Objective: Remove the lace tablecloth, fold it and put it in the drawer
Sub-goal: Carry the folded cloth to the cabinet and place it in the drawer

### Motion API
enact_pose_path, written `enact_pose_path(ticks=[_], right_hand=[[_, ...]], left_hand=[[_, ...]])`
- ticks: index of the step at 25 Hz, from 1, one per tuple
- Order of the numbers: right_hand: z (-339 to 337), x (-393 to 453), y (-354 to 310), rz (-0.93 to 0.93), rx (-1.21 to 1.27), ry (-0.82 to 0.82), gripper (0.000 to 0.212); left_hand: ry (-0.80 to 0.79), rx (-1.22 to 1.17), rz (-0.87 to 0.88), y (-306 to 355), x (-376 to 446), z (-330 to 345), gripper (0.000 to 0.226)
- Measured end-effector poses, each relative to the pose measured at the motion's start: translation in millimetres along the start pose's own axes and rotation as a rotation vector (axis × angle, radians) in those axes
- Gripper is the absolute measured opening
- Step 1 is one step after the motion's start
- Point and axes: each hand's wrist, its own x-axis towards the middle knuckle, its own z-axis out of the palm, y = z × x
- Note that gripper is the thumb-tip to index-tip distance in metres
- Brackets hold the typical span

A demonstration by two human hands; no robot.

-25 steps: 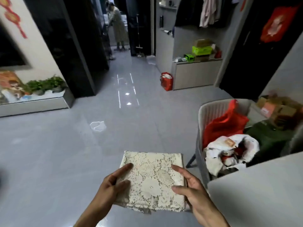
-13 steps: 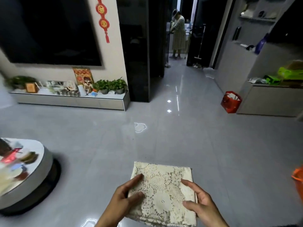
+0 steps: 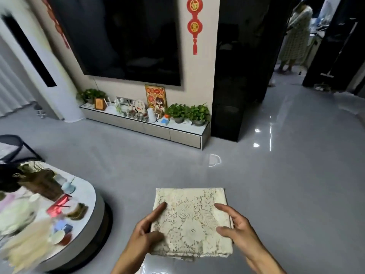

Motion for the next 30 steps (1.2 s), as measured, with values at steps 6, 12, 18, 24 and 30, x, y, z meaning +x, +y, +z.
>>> enact_pose_path(ticks=[6, 12, 18, 24, 30], right_hand=[[51.7, 238.8, -62.8, 0.010, -0.035, 0.047, 0.065], [80.4, 437.2, -123.2, 0.058, -0.002, 0.137, 0.053], [79.5, 704.7, -127.0, 0.088, 0.062, 0.217, 0.051], [74.0, 914.0, -112.2, 0.258, 0.117, 0.302, 0.057], [69.5, 1082.5, 1.7, 0.467, 0.276, 0.400, 0.060]], left_hand=[[-0.034, -0.042, 0.007, 23.3, 235.6, -107.8, 0.080], [-0.164, 0.004, -0.019, 83.0, 448.9, -197.0, 0.082], [-0.134, -0.007, -0.091, 92.7, 707.3, -243.2, 0.075], [-0.120, 0.013, -0.186, 68.8, 915.7, -281.1, 0.057], [-0.243, 0.110, -0.218, -22.2, 1114.9, -305.7, 0.078]])
